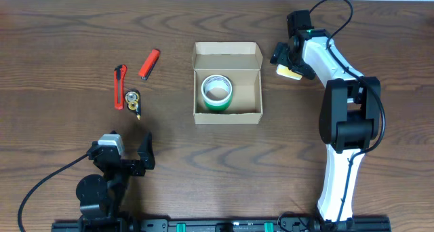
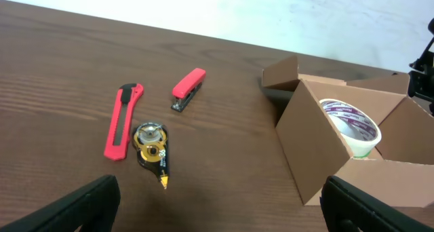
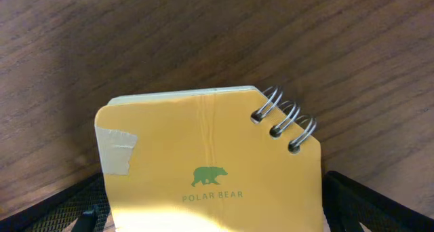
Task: Pack container
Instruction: 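Move right gripper to the yellow notepad and grasp its edge, then carry the yellow notepad into the box and lay it on the tapes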
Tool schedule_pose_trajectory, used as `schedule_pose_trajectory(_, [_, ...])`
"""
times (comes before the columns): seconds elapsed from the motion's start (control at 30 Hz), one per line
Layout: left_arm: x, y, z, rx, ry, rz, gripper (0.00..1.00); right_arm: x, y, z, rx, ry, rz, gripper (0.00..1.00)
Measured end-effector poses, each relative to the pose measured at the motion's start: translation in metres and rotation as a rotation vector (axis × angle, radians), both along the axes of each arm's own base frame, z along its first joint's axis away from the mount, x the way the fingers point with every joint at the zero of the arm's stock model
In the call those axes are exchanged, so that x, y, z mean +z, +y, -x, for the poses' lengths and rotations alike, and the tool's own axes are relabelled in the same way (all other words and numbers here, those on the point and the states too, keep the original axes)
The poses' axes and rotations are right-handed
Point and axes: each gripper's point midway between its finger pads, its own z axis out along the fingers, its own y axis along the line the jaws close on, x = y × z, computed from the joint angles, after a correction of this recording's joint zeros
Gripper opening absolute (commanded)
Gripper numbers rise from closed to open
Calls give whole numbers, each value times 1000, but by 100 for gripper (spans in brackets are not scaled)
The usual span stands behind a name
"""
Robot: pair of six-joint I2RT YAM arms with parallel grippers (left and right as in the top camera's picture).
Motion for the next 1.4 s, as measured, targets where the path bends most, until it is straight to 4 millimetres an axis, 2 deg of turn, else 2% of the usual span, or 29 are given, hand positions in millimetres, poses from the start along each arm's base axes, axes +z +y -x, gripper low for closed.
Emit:
schedule_pose_trajectory(0.07, [0,0,0,0,0,0,95,0,1,0,2,0,-4,97])
schedule_pose_trajectory(0.2, [0,0,0,0,0,0,95,-1,2,0,16,2,-8,82])
schedule_pose_trajectory(0.33, [0,0,0,0,0,0,95,-1,3,0,20,4,-14,76])
schedule_pose_trajectory(0.6, [0,0,0,0,0,0,95,2,5,0,47,13,-16,73])
schedule_pose_trajectory(0.83, [0,0,0,0,0,0,95,18,10,7,112,68,-36,72])
schedule_pose_trajectory(0.97, [0,0,0,0,0,0,95,45,15,-1,167,33,-43,71])
schedule_pose_trajectory(1.1, [0,0,0,0,0,0,95,91,23,-4,217,-41,-80,67])
schedule_pose_trajectory(1.2, [0,0,0,0,0,0,95,129,34,4,261,-92,-132,67])
schedule_pose_trajectory(1.33, [0,0,0,0,0,0,95,171,48,18,318,-146,-173,67])
schedule_pose_trajectory(1.4, [0,0,0,0,0,0,95,191,61,29,355,-167,-188,67])
